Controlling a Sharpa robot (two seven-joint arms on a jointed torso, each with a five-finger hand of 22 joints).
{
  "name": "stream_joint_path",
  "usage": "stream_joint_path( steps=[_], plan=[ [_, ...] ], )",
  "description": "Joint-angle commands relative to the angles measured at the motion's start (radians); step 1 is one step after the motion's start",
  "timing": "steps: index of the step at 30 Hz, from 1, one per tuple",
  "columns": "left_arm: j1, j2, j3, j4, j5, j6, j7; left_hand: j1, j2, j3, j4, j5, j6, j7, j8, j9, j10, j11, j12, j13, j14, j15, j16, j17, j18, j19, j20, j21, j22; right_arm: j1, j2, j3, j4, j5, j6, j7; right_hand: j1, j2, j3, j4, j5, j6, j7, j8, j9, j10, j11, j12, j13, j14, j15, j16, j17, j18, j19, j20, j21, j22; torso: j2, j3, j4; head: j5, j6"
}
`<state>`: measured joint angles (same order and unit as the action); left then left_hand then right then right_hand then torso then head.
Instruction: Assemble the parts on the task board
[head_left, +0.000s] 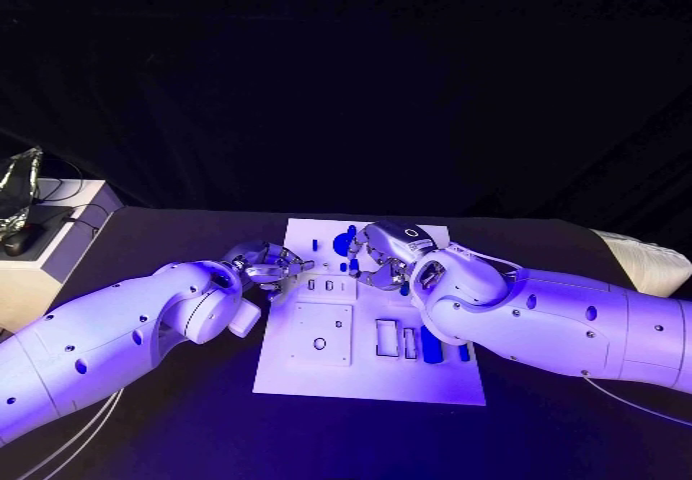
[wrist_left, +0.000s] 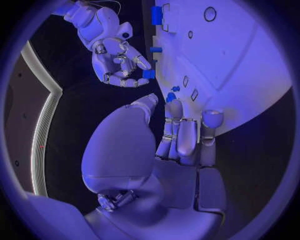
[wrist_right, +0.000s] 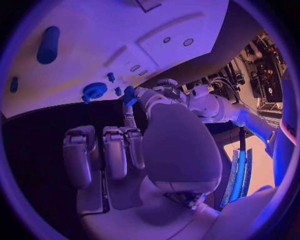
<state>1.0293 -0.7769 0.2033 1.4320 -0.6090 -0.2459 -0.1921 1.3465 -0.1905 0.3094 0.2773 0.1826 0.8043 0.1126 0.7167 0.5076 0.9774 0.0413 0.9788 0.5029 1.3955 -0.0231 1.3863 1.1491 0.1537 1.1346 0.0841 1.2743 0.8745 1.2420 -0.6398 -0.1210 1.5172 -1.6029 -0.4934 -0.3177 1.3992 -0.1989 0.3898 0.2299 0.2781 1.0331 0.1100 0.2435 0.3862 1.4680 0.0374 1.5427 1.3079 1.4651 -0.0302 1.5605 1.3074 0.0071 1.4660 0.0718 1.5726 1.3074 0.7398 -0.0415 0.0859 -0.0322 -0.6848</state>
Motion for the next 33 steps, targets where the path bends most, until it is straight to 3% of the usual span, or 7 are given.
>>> stream_joint_path(
  steps=[1,8,14,19,22,33],
  plan=[
    [0.0,-0.006,0.008,0.015,0.027,0.004,0.031,0.008,-0.003,0.004,0.001,0.0,-0.009,0.001,-0.003,-0.002,-0.01,-0.001,0.0,-0.002,0.003,0.003,0.003,-0.003,-0.02,0.002,0.001,0.003,-0.001,0.0,0.012,-0.003,-0.02,-0.023,0.057,-0.017,0.002,0.004,0.005,-0.001,0.004,0.006,-0.001,0.007,0.002,0.08,-0.007,0.003,0.24,0.1,-0.008,0.003,0.238,-0.007,0.105,-0.004,-0.002,0.263,0.002,-0.0012,0.0017,0.0,-0.001],
    [-0.003,-0.031,0.035,0.037,0.066,0.012,0.073,0.012,-0.006,0.008,0.006,0.0,-0.021,0.009,-0.017,-0.01,-0.023,0.006,-0.016,-0.014,-0.001,0.008,0.001,-0.009,-0.021,0.002,0.004,0.003,0.0,-0.001,0.047,-0.01,-0.062,-0.034,0.102,-0.038,0.0,0.003,0.005,-0.001,0.002,0.006,-0.001,0.007,0.002,0.08,-0.006,0.003,0.239,0.1,-0.008,0.003,0.238,-0.007,0.105,-0.004,-0.002,0.263,0.003,-0.0011,0.0009,0.001,-0.005],
    [-0.003,-0.048,0.046,0.045,0.085,0.005,0.097,0.014,-0.007,0.01,0.006,0.0,-0.024,0.012,-0.022,-0.012,-0.026,0.009,-0.02,-0.018,-0.001,0.01,0.001,-0.009,-0.02,0.001,0.005,0.003,-0.001,-0.004,0.07,-0.014,-0.078,-0.06,0.124,-0.068,-0.001,0.003,0.006,-0.001,0.001,0.005,-0.001,0.007,0.002,0.079,-0.006,0.002,0.238,0.1,-0.008,0.003,0.238,-0.007,0.105,-0.004,-0.002,0.263,0.002,-0.0003,0.0036,0.003,-0.011],
    [-0.003,-0.052,0.049,0.046,0.092,0.001,0.105,0.014,-0.007,0.01,0.006,0.0,-0.024,0.012,-0.022,-0.012,-0.026,0.009,-0.02,-0.018,-0.001,0.01,0.001,-0.009,-0.02,0.001,0.005,0.003,-0.001,-0.007,0.081,-0.016,-0.079,-0.078,0.137,-0.088,-0.001,0.003,0.006,-0.001,0.001,0.005,-0.001,0.007,0.002,0.079,-0.006,0.002,0.238,0.1,-0.008,0.003,0.238,-0.007,0.105,-0.004,-0.002,0.263,0.002,-0.0011,0.0037,0.006,-0.014],
    [-0.003,-0.054,0.049,0.046,0.093,0.0,0.107,0.014,-0.007,0.01,0.006,0.0,-0.024,0.012,-0.022,-0.012,-0.026,0.009,-0.02,-0.018,-0.001,0.01,0.001,-0.009,-0.02,0.001,0.005,0.003,-0.001,-0.008,0.084,-0.018,-0.079,-0.094,0.144,-0.107,-0.001,0.004,0.008,-0.002,0.0,0.004,-0.001,0.007,0.002,0.079,-0.007,0.001,0.238,0.099,-0.008,0.002,0.236,-0.007,0.105,-0.004,-0.002,0.263,0.002,0.0009,0.0,0.008,-0.015],
    [-0.003,-0.056,0.05,0.042,0.096,0.004,0.105,0.012,-0.008,0.009,0.007,0.0,-0.025,0.013,-0.024,-0.013,-0.027,0.01,-0.022,-0.02,-0.001,0.011,0.001,-0.008,-0.02,0.001,0.006,0.003,-0.002,-0.01,0.082,-0.021,-0.059,-0.139,0.14,-0.141,0.0,0.004,0.01,-0.003,0.001,0.003,-0.001,0.008,0.002,0.079,-0.007,0.002,0.238,0.099,-0.008,0.002,0.236,-0.007,0.105,-0.004,-0.002,0.263,0.002,0.0019,0.0001,0.01,-0.016]
  ],
)
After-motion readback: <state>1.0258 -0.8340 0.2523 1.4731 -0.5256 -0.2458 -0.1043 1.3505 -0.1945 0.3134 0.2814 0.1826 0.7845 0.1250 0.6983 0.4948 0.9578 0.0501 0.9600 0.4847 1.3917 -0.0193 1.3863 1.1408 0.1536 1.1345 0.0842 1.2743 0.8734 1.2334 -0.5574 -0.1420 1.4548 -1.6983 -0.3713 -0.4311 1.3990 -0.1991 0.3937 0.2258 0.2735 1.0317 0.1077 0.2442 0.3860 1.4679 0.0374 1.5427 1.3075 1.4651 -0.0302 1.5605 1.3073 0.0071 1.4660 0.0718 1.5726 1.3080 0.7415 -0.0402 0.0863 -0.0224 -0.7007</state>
